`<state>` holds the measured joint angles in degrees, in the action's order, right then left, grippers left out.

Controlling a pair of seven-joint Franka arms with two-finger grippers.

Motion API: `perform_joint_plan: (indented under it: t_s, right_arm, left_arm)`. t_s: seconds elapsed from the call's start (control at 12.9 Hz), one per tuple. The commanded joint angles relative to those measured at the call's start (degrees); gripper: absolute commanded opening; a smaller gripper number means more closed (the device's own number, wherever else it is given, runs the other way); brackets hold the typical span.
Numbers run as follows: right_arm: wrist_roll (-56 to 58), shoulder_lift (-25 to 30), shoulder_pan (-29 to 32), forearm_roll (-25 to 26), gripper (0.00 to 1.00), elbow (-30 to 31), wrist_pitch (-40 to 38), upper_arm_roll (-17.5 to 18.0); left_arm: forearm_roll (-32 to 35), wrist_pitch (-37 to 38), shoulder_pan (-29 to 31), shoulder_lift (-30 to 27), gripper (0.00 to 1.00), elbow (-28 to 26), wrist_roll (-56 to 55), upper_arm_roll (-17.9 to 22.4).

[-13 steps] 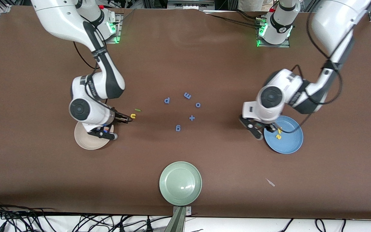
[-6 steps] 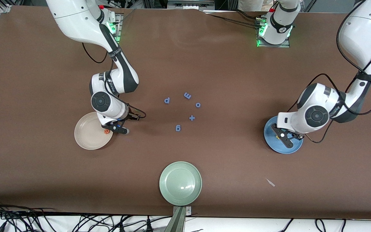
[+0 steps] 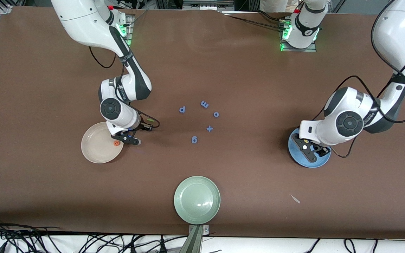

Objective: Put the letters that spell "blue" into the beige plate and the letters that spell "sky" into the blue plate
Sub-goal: 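Carry the teal y to the blue plate with the left gripper and release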

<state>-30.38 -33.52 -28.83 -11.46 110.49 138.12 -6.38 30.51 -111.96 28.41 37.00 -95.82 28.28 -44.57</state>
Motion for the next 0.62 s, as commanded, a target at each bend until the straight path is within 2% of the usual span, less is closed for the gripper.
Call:
perform_joint_plan:
  t_s: [0.0,0.08,0.23,0.31,0.47,0.54]
  right_arm:
    - [-0.2,0.6,-0.2,-1.0,0.36,2.4,2.2,0.8]
    - [-0.1,0.7,-0.2,-1.0,0.31,2.4,2.2,0.8]
    - [0.6,1.1,-0.1,-0.9,0.28,2.2,1.9,0.7]
    - [0.9,1.3,-0.1,-0.9,0.28,2.2,1.9,0.7]
    - [1.6,2.0,0.1,-0.9,0.27,1.6,0.6,0.2]
    - [3.3,2.5,0.5,-0.8,0.27,-0.3,-2.9,-0.3]
  left_arm:
    - [-5.1,9.4,0.0,-1.1,1.00,8.5,0.6,-0.4]
    - [-6.2,12.4,-0.1,-1.1,1.00,11.9,-0.3,-0.4]
    - [-8.3,20.0,-0.2,-1.2,1.00,17.0,-5.8,-1.2]
    - [-8.3,23.4,-0.4,-2.7,1.00,18.6,-10.7,-3.0]
    - [-8.4,26.5,-0.3,-4.6,1.00,19.4,-21.2,-6.1]
    - [-8.5,26.5,-0.4,-5.6,1.00,19.4,-25.7,-7.4]
